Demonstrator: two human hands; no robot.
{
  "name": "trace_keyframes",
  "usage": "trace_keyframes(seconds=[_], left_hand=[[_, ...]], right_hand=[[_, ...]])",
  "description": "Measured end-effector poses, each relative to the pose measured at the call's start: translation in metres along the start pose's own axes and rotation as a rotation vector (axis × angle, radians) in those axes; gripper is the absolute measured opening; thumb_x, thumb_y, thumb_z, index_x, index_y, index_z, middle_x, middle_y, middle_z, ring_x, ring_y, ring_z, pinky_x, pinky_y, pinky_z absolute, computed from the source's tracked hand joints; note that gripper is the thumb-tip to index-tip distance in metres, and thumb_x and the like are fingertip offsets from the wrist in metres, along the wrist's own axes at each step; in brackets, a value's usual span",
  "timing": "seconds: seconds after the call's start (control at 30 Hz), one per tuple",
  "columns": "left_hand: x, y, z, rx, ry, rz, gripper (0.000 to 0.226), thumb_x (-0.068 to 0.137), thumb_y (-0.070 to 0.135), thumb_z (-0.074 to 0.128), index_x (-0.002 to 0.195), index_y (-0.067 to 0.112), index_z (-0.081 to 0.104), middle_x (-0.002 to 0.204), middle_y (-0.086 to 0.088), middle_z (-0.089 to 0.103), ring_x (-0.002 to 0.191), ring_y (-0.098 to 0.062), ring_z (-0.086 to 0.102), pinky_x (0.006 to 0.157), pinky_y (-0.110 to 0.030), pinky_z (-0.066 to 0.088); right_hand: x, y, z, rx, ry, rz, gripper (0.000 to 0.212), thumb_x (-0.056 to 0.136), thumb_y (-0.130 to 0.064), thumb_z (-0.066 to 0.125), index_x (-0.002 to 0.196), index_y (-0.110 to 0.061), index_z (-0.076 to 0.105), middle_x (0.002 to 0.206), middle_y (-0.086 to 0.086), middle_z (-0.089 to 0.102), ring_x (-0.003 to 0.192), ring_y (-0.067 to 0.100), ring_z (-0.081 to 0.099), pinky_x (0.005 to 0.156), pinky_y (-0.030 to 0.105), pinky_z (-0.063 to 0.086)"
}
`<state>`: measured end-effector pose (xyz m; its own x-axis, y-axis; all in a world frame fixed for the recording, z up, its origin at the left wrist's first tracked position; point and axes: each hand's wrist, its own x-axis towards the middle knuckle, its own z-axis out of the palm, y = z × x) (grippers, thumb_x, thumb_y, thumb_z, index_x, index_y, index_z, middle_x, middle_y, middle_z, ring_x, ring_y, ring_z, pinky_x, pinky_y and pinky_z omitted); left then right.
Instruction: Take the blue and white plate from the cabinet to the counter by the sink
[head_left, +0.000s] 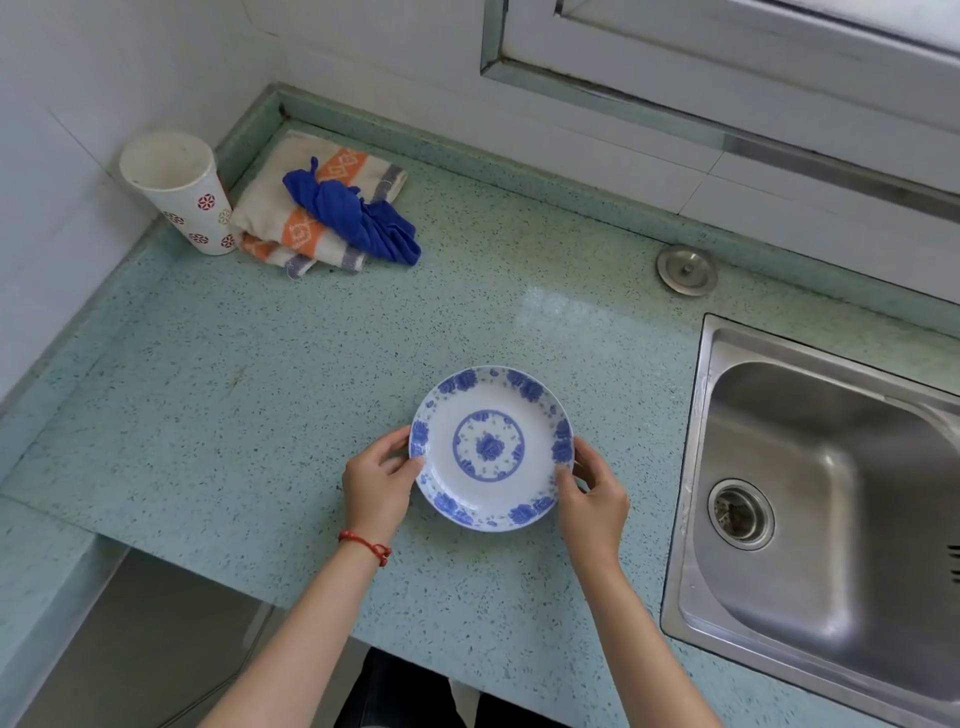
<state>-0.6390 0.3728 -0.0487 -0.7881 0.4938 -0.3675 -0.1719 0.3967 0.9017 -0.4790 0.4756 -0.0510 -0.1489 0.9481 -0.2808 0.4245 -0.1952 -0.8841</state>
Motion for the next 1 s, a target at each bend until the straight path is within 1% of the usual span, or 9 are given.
trace_keyframes(seconds=[0.13, 0.2, 0.3, 0.4, 0.57, 0.7, 0.87, 0.93, 1.0], left_hand=[[-0.001, 0.001, 0.0, 0.003, 0.002, -0.002, 0.038, 0.078, -0.011, 0.059, 0.113, 0.002, 0.059, 0.101, -0.003, 0.062, 0.087, -0.017, 0.061, 0.063, -0.004, 0.051], [-0.002, 0.002, 0.0, 0.018, -0.002, -0.001, 0.037, 0.079, -0.008, 0.059, 0.114, 0.003, 0.059, 0.102, -0.003, 0.062, 0.088, -0.017, 0.061, 0.069, -0.013, 0.054], [-0.004, 0.003, -0.001, 0.044, -0.01, 0.001, 0.036, 0.08, -0.006, 0.059, 0.114, 0.004, 0.058, 0.106, -0.007, 0.064, 0.089, -0.016, 0.061, 0.081, -0.029, 0.05], [-0.004, 0.003, -0.002, 0.074, -0.014, 0.022, 0.035, 0.08, -0.005, 0.059, 0.115, 0.003, 0.058, 0.112, -0.014, 0.065, 0.089, -0.016, 0.06, 0.082, -0.029, 0.049], [-0.008, 0.003, -0.005, 0.101, 0.019, 0.053, 0.041, 0.08, -0.001, 0.062, 0.12, 0.002, 0.053, 0.117, -0.017, 0.063, 0.091, -0.017, 0.059, 0.084, -0.029, 0.047], [-0.011, 0.003, -0.013, 0.135, 0.02, 0.087, 0.04, 0.082, 0.005, 0.062, 0.121, 0.002, 0.052, 0.118, -0.017, 0.063, 0.094, -0.015, 0.058, 0.087, -0.028, 0.045], [-0.021, 0.004, -0.016, 0.229, -0.036, 0.16, 0.035, 0.086, 0.01, 0.057, 0.119, 0.003, 0.054, 0.119, -0.014, 0.062, 0.096, -0.012, 0.054, 0.084, -0.024, 0.042], [-0.025, 0.003, -0.017, 0.263, -0.05, 0.2, 0.033, 0.086, 0.011, 0.057, 0.118, 0.004, 0.055, 0.12, -0.015, 0.061, 0.101, -0.017, 0.056, 0.086, -0.028, 0.047], [-0.03, 0.003, -0.018, 0.333, -0.067, 0.248, 0.034, 0.086, 0.014, 0.057, 0.119, 0.005, 0.055, 0.122, -0.016, 0.059, 0.109, -0.025, 0.056, 0.093, -0.038, 0.049]], right_hand=[[-0.001, 0.0, 0.001, -0.005, 0.002, -0.001, 0.036, 0.085, -0.005, 0.057, 0.121, -0.01, 0.056, 0.118, 0.008, 0.064, 0.095, 0.015, 0.06, 0.085, 0.026, 0.049], [-0.001, -0.001, 0.001, -0.002, -0.003, 0.006, 0.036, 0.086, -0.005, 0.057, 0.121, -0.01, 0.056, 0.118, 0.008, 0.064, 0.096, 0.015, 0.06, 0.085, 0.026, 0.049], [-0.003, -0.004, 0.001, 0.001, -0.004, 0.014, 0.037, 0.085, -0.004, 0.057, 0.122, -0.01, 0.055, 0.119, 0.007, 0.063, 0.096, 0.012, 0.058, 0.086, 0.024, 0.047], [-0.005, -0.005, 0.0, -0.004, -0.006, 0.018, 0.039, 0.086, -0.004, 0.057, 0.124, -0.01, 0.053, 0.121, 0.007, 0.061, 0.097, 0.01, 0.055, 0.087, 0.023, 0.045], [-0.009, -0.007, -0.001, -0.023, -0.017, 0.011, 0.038, 0.088, -0.011, 0.056, 0.126, -0.008, 0.051, 0.125, 0.008, 0.059, 0.101, 0.01, 0.053, 0.087, 0.023, 0.044], [-0.016, -0.009, -0.003, -0.058, -0.005, -0.041, 0.034, 0.09, -0.013, 0.053, 0.124, -0.01, 0.053, 0.121, 0.005, 0.061, 0.1, 0.01, 0.054, 0.079, 0.017, 0.042], [-0.025, -0.004, -0.006, -0.171, -0.011, -0.107, 0.035, 0.091, -0.016, 0.051, 0.124, -0.007, 0.052, 0.126, 0.011, 0.058, 0.112, 0.02, 0.054, 0.087, 0.026, 0.043], [-0.029, -0.001, -0.008, -0.226, -0.028, -0.152, 0.036, 0.091, -0.018, 0.05, 0.126, -0.007, 0.05, 0.13, 0.013, 0.055, 0.117, 0.021, 0.052, 0.094, 0.033, 0.046], [-0.034, 0.001, -0.011, -0.297, -0.061, -0.184, 0.038, 0.092, -0.019, 0.049, 0.128, -0.008, 0.047, 0.135, 0.012, 0.051, 0.123, 0.023, 0.047, 0.1, 0.042, 0.044]])
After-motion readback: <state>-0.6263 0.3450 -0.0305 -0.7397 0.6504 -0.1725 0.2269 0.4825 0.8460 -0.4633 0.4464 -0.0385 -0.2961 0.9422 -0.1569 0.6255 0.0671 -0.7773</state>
